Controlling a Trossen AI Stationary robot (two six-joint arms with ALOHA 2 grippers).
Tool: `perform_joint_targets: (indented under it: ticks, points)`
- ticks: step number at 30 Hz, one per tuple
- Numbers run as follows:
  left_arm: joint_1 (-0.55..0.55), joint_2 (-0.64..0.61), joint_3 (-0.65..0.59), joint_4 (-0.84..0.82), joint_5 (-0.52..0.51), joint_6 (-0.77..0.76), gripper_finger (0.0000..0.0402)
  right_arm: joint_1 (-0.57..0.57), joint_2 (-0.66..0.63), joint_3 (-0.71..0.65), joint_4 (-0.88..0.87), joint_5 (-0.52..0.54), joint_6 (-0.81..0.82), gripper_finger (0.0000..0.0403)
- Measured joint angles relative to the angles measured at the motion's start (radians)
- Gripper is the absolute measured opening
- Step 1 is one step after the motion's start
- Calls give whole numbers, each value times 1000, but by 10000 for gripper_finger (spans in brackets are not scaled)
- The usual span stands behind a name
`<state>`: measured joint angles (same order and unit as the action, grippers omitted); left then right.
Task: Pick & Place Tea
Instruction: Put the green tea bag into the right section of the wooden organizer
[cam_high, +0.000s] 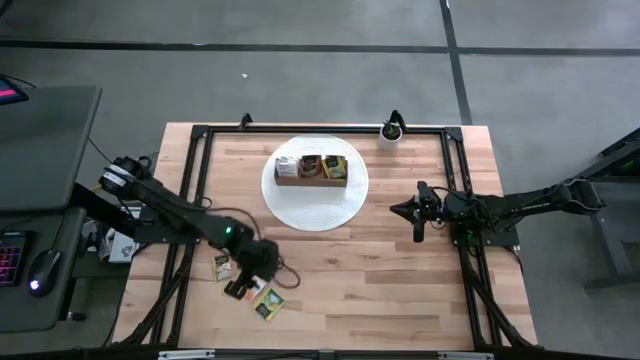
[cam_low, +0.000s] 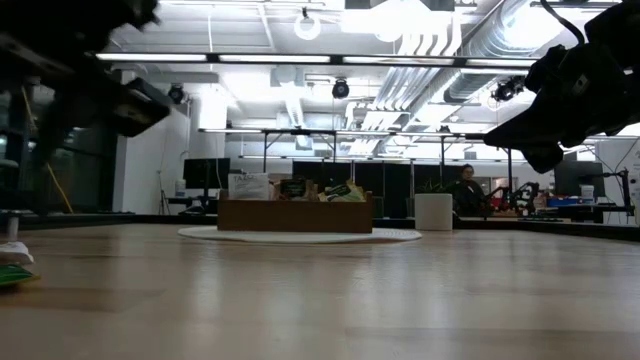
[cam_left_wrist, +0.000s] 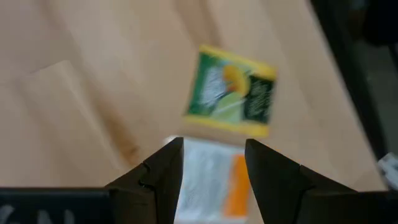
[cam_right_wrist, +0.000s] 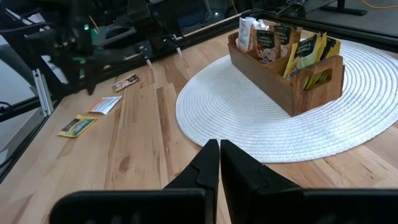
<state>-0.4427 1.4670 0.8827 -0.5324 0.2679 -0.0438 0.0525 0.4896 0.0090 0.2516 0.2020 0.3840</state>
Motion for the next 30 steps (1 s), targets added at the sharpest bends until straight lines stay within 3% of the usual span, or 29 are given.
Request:
perform_joint_targets:
  ticks: [5,10,25,30]
  points:
    - [-88,0,-41,118,-51,-141,170,0,0,0,0,0,0,12]
    - [-166,0,-43,124,-135,-232,170,0,0,0,0,0,0,12]
    - [-406,17,-43,132,-414,-61,170,0,0,0,0,0,0,12]
    - [-453,74,-43,226,-508,-3,170,0,0,0,0,0,0,12]
